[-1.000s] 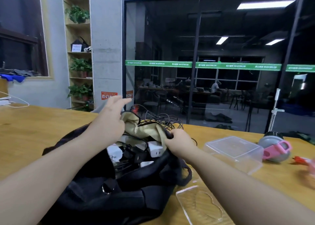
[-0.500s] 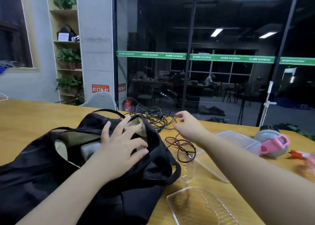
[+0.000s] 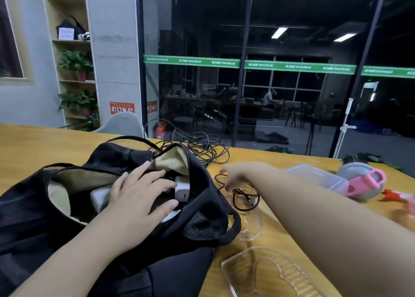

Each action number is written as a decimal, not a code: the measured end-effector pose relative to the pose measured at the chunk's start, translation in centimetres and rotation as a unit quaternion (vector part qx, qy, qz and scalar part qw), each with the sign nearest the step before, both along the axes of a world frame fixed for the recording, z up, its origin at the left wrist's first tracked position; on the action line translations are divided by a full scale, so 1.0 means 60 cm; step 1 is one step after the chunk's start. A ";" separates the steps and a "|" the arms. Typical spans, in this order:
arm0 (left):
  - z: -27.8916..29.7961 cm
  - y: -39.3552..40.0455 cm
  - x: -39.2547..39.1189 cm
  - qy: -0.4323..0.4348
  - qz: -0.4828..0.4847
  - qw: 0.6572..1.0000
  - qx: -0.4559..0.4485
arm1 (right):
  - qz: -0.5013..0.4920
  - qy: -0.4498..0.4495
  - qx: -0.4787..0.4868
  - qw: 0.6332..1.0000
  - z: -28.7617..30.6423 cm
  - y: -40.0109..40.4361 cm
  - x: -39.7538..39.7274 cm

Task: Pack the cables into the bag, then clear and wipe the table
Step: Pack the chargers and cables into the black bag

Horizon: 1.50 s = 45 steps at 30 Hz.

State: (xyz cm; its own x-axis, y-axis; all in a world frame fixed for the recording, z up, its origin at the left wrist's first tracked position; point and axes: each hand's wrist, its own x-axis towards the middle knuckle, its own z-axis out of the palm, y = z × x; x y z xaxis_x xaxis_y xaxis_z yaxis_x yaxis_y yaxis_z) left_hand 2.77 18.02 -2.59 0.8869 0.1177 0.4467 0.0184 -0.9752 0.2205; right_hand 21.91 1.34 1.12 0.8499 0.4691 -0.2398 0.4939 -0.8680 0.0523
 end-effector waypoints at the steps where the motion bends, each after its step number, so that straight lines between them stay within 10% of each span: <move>1: 0.001 0.003 0.000 0.000 -0.005 1.000 -0.004 | 0.001 -0.001 -0.014 1.000 -0.006 0.000 0.003; 29: 0.015 0.014 -0.015 -0.116 -0.078 0.985 -0.103 | 0.017 -0.214 0.244 0.946 0.116 -0.033 -0.051; 45: 0.047 0.045 -0.033 -0.231 0.030 0.972 -0.031 | 0.180 -0.236 0.550 0.780 0.159 0.062 -0.210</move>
